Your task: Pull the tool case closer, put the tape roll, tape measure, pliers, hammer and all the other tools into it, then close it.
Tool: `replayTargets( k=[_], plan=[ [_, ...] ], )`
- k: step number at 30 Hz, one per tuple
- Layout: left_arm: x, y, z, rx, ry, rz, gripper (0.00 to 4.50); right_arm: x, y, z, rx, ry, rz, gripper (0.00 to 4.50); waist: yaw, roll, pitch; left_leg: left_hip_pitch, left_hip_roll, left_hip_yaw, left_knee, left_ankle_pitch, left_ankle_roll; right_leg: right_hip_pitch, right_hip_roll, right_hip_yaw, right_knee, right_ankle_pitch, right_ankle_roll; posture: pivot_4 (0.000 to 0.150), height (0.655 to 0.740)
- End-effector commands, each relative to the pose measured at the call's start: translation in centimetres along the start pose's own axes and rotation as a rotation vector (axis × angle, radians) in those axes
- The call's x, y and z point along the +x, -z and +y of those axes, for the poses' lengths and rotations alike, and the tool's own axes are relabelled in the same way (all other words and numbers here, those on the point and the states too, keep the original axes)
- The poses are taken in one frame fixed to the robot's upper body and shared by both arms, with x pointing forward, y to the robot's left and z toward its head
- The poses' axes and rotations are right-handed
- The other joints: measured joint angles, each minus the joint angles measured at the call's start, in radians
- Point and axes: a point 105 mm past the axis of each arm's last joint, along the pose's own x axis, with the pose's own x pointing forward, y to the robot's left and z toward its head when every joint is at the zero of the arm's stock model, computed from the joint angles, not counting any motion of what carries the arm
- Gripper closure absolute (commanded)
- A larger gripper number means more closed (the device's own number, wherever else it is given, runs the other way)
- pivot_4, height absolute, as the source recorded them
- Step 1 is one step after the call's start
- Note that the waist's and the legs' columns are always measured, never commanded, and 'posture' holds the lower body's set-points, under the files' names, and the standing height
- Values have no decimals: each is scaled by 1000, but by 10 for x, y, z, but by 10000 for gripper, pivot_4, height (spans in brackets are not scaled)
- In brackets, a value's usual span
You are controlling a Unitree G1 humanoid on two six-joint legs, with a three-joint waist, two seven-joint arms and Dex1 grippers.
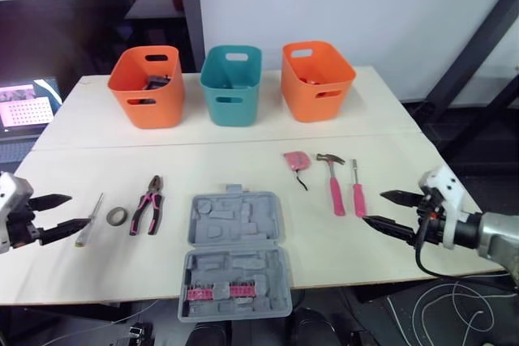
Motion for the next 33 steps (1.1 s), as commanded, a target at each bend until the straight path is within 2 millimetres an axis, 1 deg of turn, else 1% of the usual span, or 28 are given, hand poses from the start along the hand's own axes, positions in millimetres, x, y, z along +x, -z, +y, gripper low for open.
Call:
replayTargets(
  k=[1,4,7,10,15,18,22,23,25,28,31,33],
  plan=[
    [-13,-10,3,25,-82,-54,0,8,-23,13,-68,-84,-5,233,6,2,2,0,1,1,0,0,0,-1,0,0,0,0,-1,1500,7400],
    [-20,-1,-1,11,-136,-49,0,17,-44,27,-104,-185,-23,233,18,3,3,0,5,7,-1,0,0,-3,1,2,-1,1,-4,1500,7400],
    [-27,9,-9,-21,-201,-62,0,28,-67,40,-150,-280,-42,233,23,1,4,0,9,17,-2,0,-1,-7,1,8,-1,2,-4,1500,7400],
    [-30,18,-20,-60,-256,-78,0,36,-82,53,-191,-365,-53,233,30,-1,4,-1,10,19,-1,-1,-1,-8,0,10,-3,3,-5,1500,7400],
    [-21,18,-44,-144,-314,-143,0,47,-105,69,-250,-459,-88,233,45,-5,6,-2,10,20,0,-1,-2,-9,1,11,-3,4,-8,1500,7400],
    [-6,13,-58,-178,-341,-185,0,58,-112,80,-268,-494,-87,233,53,-5,6,-2,10,21,0,-1,-2,-10,1,12,-3,5,-9,1500,7400],
    [23,14,-62,-220,-374,-174,0,71,-116,89,-300,-498,-82,233,57,-5,6,-2,9,21,1,-1,-2,-10,3,12,-2,5,-10,1500,7400],
    [27,15,-62,-231,-379,-166,0,73,-117,91,-301,-498,-83,233,56,-6,6,-2,9,21,1,-1,-2,-9,4,12,-2,5,-10,1500,7400],
    [42,14,-57,-252,-392,-146,0,75,-120,92,-313,-487,-91,233,54,-6,6,-2,10,21,2,-1,-2,-9,6,12,-1,6,-10,1500,7400],
    [62,7,-50,-252,-377,-115,0,75,-123,94,-323,-468,-101,233,54,-7,5,-2,11,21,2,-1,-2,-9,8,13,-1,7,-10,1500,7400],
    [73,3,-45,-258,-370,-76,0,74,-123,93,-328,-449,-100,233,52,-7,5,-2,13,21,2,-1,-2,-10,11,13,-1,8,-11,1500,7400],
    [81,2,-45,-301,-363,-38,0,71,-122,94,-334,-438,-100,233,48,-7,6,-1,14,21,2,-1,-2,-10,12,14,0,8,-11,1500,7400]
  ],
)
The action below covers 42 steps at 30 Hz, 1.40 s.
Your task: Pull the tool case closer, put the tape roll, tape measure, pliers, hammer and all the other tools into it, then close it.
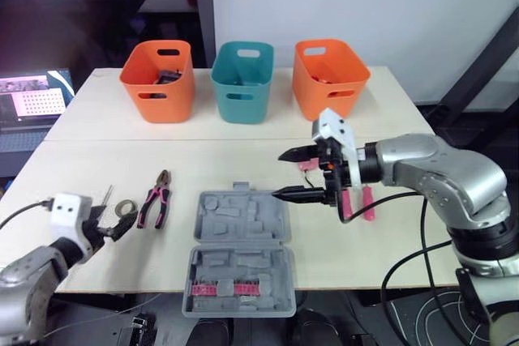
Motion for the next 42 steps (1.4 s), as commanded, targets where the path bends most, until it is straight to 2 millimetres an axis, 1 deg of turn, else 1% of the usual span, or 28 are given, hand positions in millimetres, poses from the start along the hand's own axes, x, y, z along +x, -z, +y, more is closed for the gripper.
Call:
replayTargets(
  k=[1,2,3,4,5,7,9,14,19,24,32,35,36,37,39,42],
  plan=[
    [7,-3,2,-24,-30,65,0,-7,-11,4,-56,29,-22,233,-2,0,0,0,0,0,0,0,0,0,0,0,0,0,0,1500,7400],
    [9,-4,3,-28,-39,76,5095,-7,-11,5,-56,32,-22,0,-2,0,0,0,0,0,0,0,0,0,0,0,0,0,0,1500,7400],
    [12,-7,3,-31,-46,78,7794,-8,-11,5,-53,35,-22,0,-4,0,0,0,1,0,0,0,0,0,1,0,0,0,0,1500,7400],
    [12,-8,4,-31,-51,78,11878,-7,-11,6,-52,35,-23,0,-4,0,0,0,1,0,0,0,0,0,1,0,0,0,0,1500,7400],
    [13,-8,5,1,-55,93,16925,-7,-12,7,-50,34,-28,0,-5,0,0,0,1,0,0,0,0,0,1,0,0,0,0,1500,7400],
    [14,-7,6,36,-61,109,16925,-7,-13,9,-49,30,-36,0,-7,0,0,0,1,0,0,0,0,0,1,1,0,0,0,1500,7400],
    [15,-6,7,36,-69,115,16925,-6,-15,11,-53,20,-41,0,-5,0,0,1,1,0,0,0,0,0,1,1,0,0,0,1500,7400],
    [17,2,14,80,-94,148,16925,-2,-20,13,-35,-6,-63,0,-4,0,0,1,1,0,0,0,0,0,1,1,0,0,-1,1500,7400],
    [26,9,10,75,-79,155,16925,6,-18,13,-63,-26,-29,0,-3,0,0,1,1,0,0,0,0,0,1,1,0,1,-1,1500,7400],
    [35,14,10,101,-62,168,16925,5,-14,13,-80,-46,2,0,3,0,0,1,1,0,0,0,0,0,1,1,0,1,-1,1500,7400],
    [44,18,6,97,-30,170,16925,2,-8,13,-87,-47,26,0,0,0,0,1,1,0,0,0,0,0,1,1,1,1,-1,1500,7400],
    [44,19,5,89,-20,169,25598,2,-8,13,-86,-40,25,0,0,0,0,1,1,0,0,0,0,0,1,1,1,1,-1,1500,7400],
    [44,18,6,88,-20,168,30285,2,-8,13,-86,-38,25,0,0,0,0,1,1,0,0,0,0,0,1,1,1,1,-1,1500,7400],
    [44,18,7,87,-21,167,35883,2,-8,13,-85,-37,24,0,0,0,0,1,1,0,0,0,0,0,1,1,1,1,-1,1500,7400],
    [42,15,10,85,-30,160,44596,2,-8,13,-83,-36,22,0,0,0,0,1,1,0,0,0,0,0,1,1,1,1,-1,1500,7400],
    [37,8,15,88,-41,145,44596,3,-9,14,-79,-36,16,0,0,0,0,1,1,0,1,0,-1,0,1,1,1,1,-1,1500,7400]
  ],
)
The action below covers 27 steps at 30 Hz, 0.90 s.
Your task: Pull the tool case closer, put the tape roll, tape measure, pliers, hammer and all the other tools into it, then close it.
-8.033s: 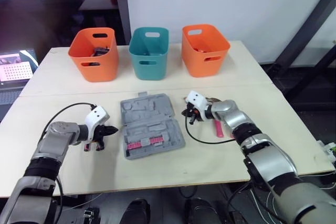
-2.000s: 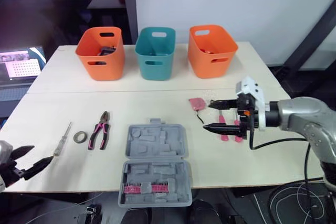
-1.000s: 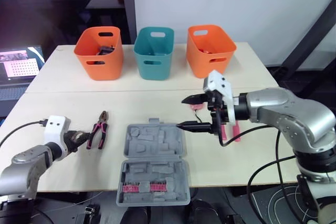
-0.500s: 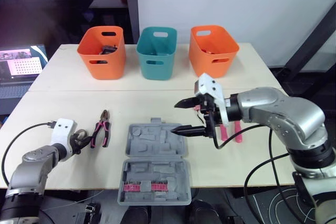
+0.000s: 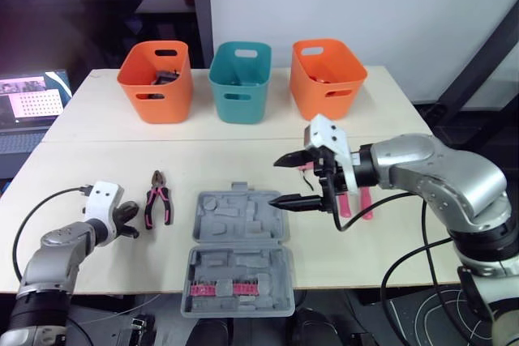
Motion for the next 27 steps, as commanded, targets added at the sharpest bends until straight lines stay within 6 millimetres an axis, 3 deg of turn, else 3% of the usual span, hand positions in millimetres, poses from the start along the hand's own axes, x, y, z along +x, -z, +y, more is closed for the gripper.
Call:
replayTargets(
  k=[1,4,8,10,13,20,24,27],
  plan=[
    [-12,-14,13,14,-31,-35,44596,-4,-9,4,-39,8,-27,0,-1,0,0,0,0,0,0,0,0,0,0,0,0,0,0,1500,7400],
    [-19,-26,9,108,-2,-37,44596,-4,-10,4,-35,8,-33,0,-5,0,0,0,0,0,0,0,0,0,0,0,0,0,0,1500,7400],
    [-27,-64,-1,201,59,-100,44596,-4,-10,4,-34,10,-36,0,2,0,0,0,0,0,0,0,0,0,0,0,0,0,0,1500,7400],
    [-28,-89,-20,271,150,-144,44596,-4,-10,4,-34,13,-39,0,5,0,0,0,0,0,0,0,-1,0,0,0,0,0,0,1500,7400],
    [-27,-107,-51,368,307,-152,44596,-3,-11,4,-35,21,-44,0,3,0,0,0,0,0,0,1,-2,1,0,0,0,0,0,1500,7400],
    [-14,-111,-111,571,591,-45,44596,-3,-6,7,-11,63,-50,0,-10,-1,0,0,0,0,-1,2,-2,0,1,2,0,1,0,1500,7400],
    [-2,-102,-129,733,672,-25,44596,-6,-1,10,11,104,-52,0,-19,-1,0,0,0,0,-1,2,-2,0,1,2,0,1,0,1500,7400],
    [3,-97,-133,728,725,-14,44596,-7,2,10,15,131,-46,0,-24,-1,1,0,0,0,0,2,-2,0,1,2,0,1,0,1500,7400]
  ],
)
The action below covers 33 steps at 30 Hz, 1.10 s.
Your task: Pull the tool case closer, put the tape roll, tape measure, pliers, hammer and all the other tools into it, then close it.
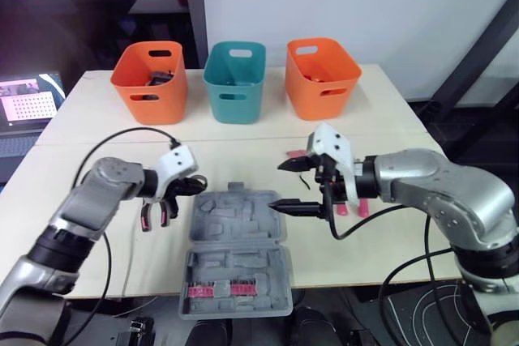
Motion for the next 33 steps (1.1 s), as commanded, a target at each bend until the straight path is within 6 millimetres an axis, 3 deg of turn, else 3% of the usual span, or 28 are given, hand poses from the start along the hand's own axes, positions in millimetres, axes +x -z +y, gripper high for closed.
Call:
replayTargets(
  k=[1,11,30,31,33],
  plan=[
    [2,-2,2,31,27,-10,44596,-6,-8,1,-36,39,-27,0,-1,0,0,0,0,0,0,0,0,0,0,0,0,0,0,1500,7400],
    [17,20,0,-5,86,33,44596,-7,-6,2,-20,73,-29,0,2,0,0,0,0,0,1,0,0,0,0,0,1,0,0,1500,7400],
    [29,25,1,-24,88,44,44596,-8,-5,-1,-15,91,-20,0,3,0,0,0,0,-1,1,0,0,0,0,0,2,0,0,1500,7400],
    [28,23,3,-25,84,42,37709,-9,-4,-1,-15,92,-20,0,3,0,0,0,0,-1,2,0,0,0,0,0,2,0,0,1500,7400],
    [24,21,6,-18,78,44,30085,-9,-4,-1,-15,92,-18,0,2,0,0,0,0,-1,3,0,0,0,0,0,2,0,0,1500,7400]
  ],
)
